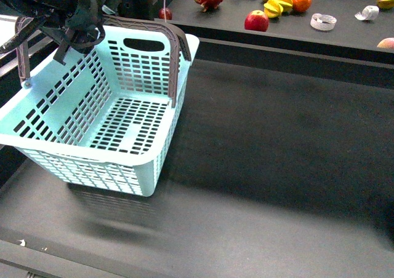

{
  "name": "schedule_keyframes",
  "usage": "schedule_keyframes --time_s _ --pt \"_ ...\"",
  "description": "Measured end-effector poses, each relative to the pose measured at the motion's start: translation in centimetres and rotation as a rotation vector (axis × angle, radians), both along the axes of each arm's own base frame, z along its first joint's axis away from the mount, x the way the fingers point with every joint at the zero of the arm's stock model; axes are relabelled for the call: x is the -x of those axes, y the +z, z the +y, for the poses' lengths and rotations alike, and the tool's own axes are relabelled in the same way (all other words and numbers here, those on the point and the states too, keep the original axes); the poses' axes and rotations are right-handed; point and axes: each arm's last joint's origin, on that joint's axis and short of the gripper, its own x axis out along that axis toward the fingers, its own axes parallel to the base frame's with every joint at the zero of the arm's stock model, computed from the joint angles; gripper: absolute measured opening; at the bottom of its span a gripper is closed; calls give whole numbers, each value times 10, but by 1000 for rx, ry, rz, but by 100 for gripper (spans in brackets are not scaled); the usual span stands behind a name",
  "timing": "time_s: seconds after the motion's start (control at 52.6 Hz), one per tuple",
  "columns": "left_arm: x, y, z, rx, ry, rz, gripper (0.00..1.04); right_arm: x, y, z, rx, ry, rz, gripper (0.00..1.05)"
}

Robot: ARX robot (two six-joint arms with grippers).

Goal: Pick mango with right arm and hold basket with left

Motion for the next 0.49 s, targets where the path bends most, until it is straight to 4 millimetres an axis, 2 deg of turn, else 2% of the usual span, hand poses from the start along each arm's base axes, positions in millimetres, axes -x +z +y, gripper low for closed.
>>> schedule_keyframes --time_s 0.19,0.342,0.494 --pt "8 9 -6 42 -38 -21 11 0 0 0 0 0 0 97" --pt "26 13 -17 -57 -114 -29 9 0 0 0 0 0 0 97" --pt "55 26 -23 -103 -217 -75 9 0 0 0 0 0 0 97"
